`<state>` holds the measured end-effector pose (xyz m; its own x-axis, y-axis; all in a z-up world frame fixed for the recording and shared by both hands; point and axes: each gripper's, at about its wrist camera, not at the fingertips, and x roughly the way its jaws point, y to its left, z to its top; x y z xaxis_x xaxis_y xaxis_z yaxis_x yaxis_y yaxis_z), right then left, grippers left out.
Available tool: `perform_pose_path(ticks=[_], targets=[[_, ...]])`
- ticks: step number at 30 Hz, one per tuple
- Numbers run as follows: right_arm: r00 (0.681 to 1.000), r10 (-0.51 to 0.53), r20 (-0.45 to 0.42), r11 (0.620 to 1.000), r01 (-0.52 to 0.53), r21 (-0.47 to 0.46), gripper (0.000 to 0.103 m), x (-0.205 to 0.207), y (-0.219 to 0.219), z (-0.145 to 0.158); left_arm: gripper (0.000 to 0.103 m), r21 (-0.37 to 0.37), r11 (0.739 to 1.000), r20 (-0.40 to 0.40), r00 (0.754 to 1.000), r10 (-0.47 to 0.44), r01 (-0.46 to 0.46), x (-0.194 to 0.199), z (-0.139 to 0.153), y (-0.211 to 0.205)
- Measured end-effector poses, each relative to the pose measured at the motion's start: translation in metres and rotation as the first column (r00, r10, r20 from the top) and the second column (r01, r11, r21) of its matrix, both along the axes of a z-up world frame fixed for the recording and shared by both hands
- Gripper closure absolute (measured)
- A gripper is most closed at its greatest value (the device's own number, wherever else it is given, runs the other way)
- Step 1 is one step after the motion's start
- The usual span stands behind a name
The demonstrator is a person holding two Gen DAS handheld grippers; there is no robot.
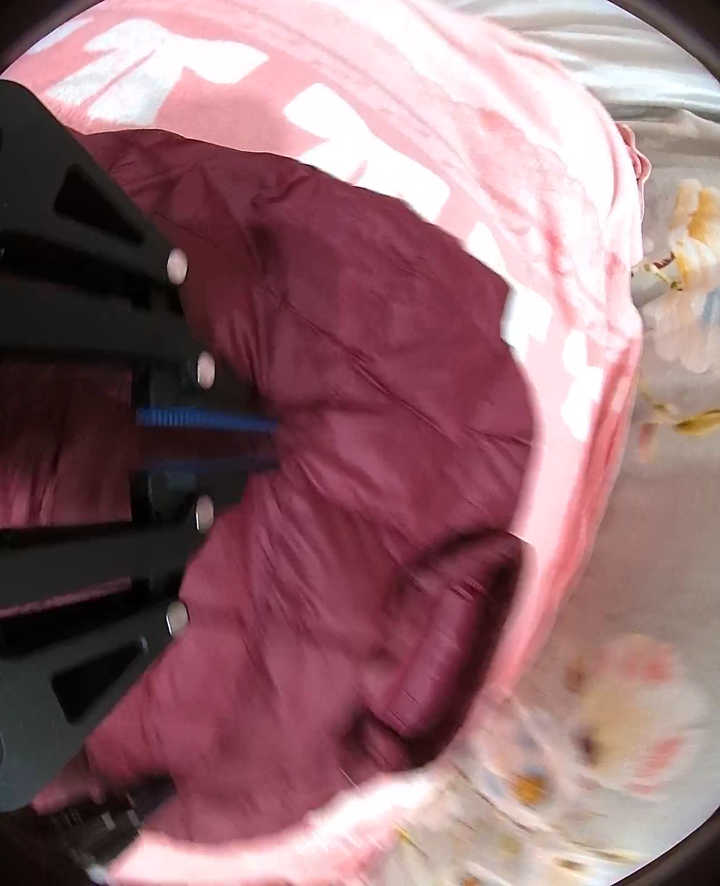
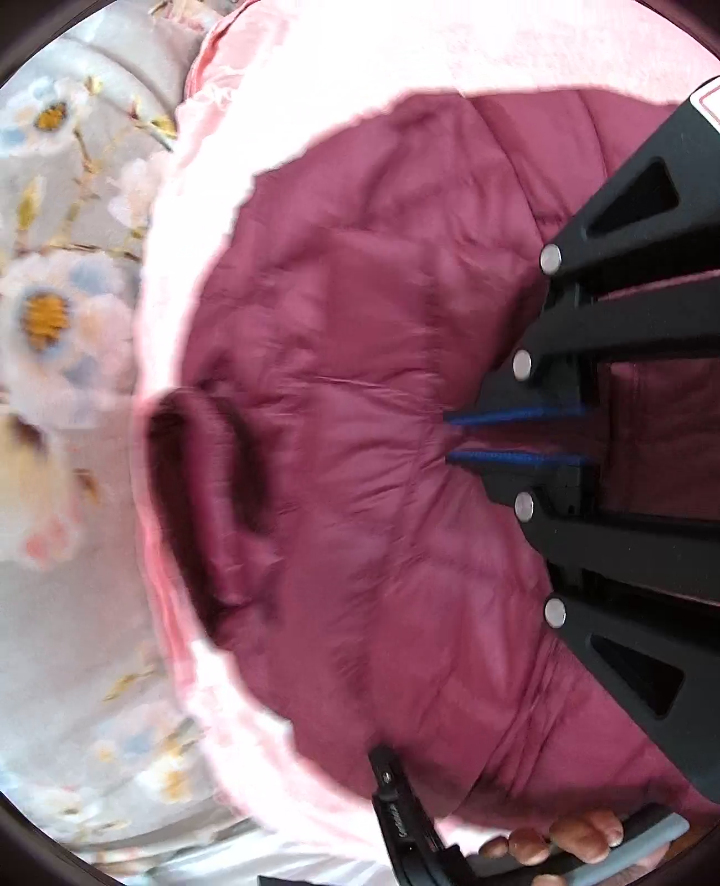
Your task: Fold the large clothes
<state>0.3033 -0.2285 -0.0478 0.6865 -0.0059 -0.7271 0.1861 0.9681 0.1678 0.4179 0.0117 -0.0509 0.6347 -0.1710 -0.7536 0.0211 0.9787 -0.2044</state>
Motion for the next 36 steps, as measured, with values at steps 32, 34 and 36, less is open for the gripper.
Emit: perform_pose_path(ticks=[32, 34, 36], targets=[[0.994, -0.053, 0.091, 0.957, 0.024, 0.29, 0.095, 0.092, -0.045, -0.009, 0.094, -0.25, 0.967, -0.061, 0.995, -0.074, 0.056, 0.085, 0.001, -0.049], [0.998, -0.048, 0.043, 0.966, 0.035, 0.257, 0.095, 0.097, -0.043, -0.022, 0.094, -0.202, 0.978, -0.057, 0.996, -0.073, 0.06, 0.084, -0.004, -0.052], [0.999, -0.046, 0.004, 0.974, 0.044, 0.221, 0.095, 0.101, -0.041, -0.032, 0.094, -0.173, 0.983, -0.069, 0.995, -0.07, 0.057, 0.084, -0.014, -0.056]])
